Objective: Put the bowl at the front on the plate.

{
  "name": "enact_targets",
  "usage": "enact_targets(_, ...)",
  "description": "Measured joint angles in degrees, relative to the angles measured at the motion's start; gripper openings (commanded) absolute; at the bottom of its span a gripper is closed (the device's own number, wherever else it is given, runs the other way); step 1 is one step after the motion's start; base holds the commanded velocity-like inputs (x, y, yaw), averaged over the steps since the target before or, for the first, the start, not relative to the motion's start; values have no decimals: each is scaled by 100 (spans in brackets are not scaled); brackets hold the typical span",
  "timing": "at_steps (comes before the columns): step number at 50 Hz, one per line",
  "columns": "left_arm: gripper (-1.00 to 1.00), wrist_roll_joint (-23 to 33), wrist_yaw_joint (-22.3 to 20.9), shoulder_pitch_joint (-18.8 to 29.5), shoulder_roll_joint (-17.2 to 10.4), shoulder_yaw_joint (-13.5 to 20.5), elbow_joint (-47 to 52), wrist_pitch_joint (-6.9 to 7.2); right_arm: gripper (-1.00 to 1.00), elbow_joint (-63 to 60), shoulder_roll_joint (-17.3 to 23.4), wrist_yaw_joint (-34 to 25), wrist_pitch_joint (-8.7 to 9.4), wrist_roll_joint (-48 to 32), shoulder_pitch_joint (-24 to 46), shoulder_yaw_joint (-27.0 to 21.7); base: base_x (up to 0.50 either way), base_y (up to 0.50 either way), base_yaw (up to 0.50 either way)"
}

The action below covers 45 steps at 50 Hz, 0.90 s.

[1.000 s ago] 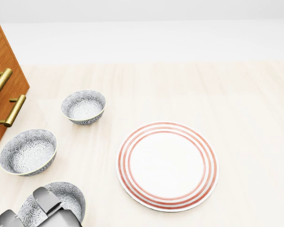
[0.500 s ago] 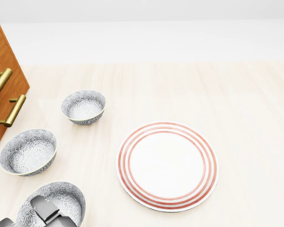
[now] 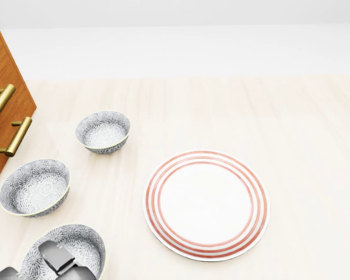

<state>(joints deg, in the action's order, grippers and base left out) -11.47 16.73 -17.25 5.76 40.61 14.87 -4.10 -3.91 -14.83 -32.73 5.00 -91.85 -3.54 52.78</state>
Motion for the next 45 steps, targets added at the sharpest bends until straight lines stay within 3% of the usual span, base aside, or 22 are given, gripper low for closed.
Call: enact_targets(45, 100, -13, 48, 19, -49, -37, -110, -67, 100, -156, 106, 266, 0, 83, -76, -168, 0, 0, 0)
